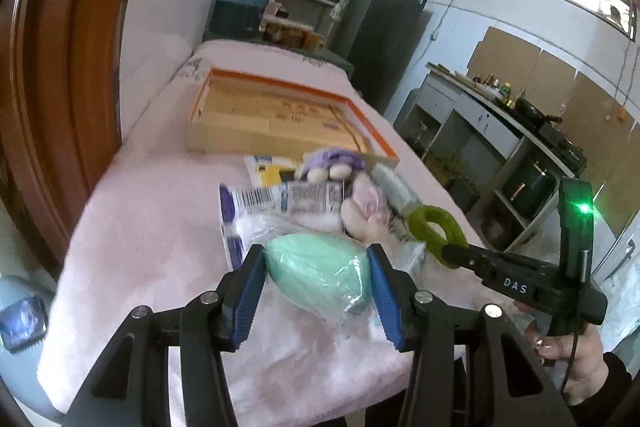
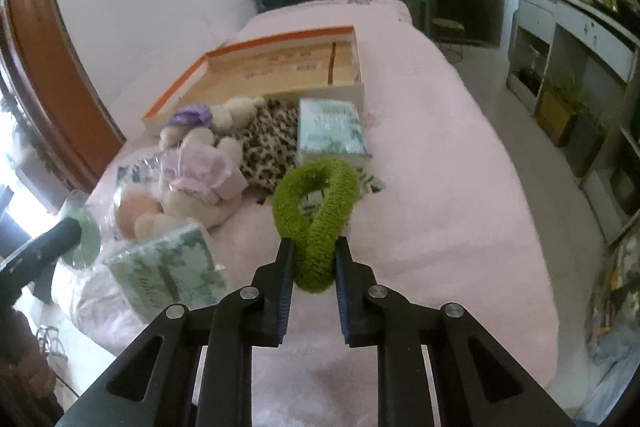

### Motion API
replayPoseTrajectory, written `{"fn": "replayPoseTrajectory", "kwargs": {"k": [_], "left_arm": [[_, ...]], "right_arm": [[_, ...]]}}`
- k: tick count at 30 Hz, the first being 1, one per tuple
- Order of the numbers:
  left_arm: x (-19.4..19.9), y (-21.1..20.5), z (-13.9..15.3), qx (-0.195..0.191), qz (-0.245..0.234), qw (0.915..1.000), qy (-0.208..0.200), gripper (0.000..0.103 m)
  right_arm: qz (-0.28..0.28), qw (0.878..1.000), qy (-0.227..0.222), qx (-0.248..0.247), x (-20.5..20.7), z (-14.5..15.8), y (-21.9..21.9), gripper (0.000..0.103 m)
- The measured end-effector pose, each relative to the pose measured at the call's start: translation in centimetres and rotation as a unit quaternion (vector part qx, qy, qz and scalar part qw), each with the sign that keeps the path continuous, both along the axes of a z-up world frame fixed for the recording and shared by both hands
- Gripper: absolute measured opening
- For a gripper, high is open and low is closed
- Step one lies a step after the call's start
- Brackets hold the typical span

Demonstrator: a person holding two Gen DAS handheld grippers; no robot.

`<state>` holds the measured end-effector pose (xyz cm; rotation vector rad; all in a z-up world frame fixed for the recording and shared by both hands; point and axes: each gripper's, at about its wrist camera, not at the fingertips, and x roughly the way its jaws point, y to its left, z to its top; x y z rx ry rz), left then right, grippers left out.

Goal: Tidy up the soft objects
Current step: 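Carry the sponge and ring into the cardboard box and open both grippers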

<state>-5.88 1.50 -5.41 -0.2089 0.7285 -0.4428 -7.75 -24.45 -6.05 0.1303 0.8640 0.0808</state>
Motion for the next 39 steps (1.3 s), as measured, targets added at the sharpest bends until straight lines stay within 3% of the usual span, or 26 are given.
{"fn": "replayPoseTrajectory", "kwargs": {"k": [10, 19, 28, 39], "left_arm": [[1.1, 0.1, 3.8, 0.012, -0.004, 0.9985, -0.053, 0.051], [4.9, -0.3, 7.3, 0.048, 0.020, 0.9952, -0.083, 0.051], [11.4, -0.9, 8.8, 0.069, 0.055, 0.9931, -0.076, 0.051], [20.7, -1.8, 7.7, 0.095, 0.102, 0.9891, -0.047, 0.051]], "right_arm": [[0.020, 0.999, -0.046, 0.009, -0.1, 4.5, -0.4, 0.019], [0.047, 0.995, -0.083, -0.008, 2.9, 8.0, -0.1, 0.019], [0.076, 0.992, -0.099, -0.006, 8.5, 10.0, 0.7, 0.019], [0.094, 0.993, -0.060, 0.025, 19.4, 9.3, 1.8, 0.019]]}}
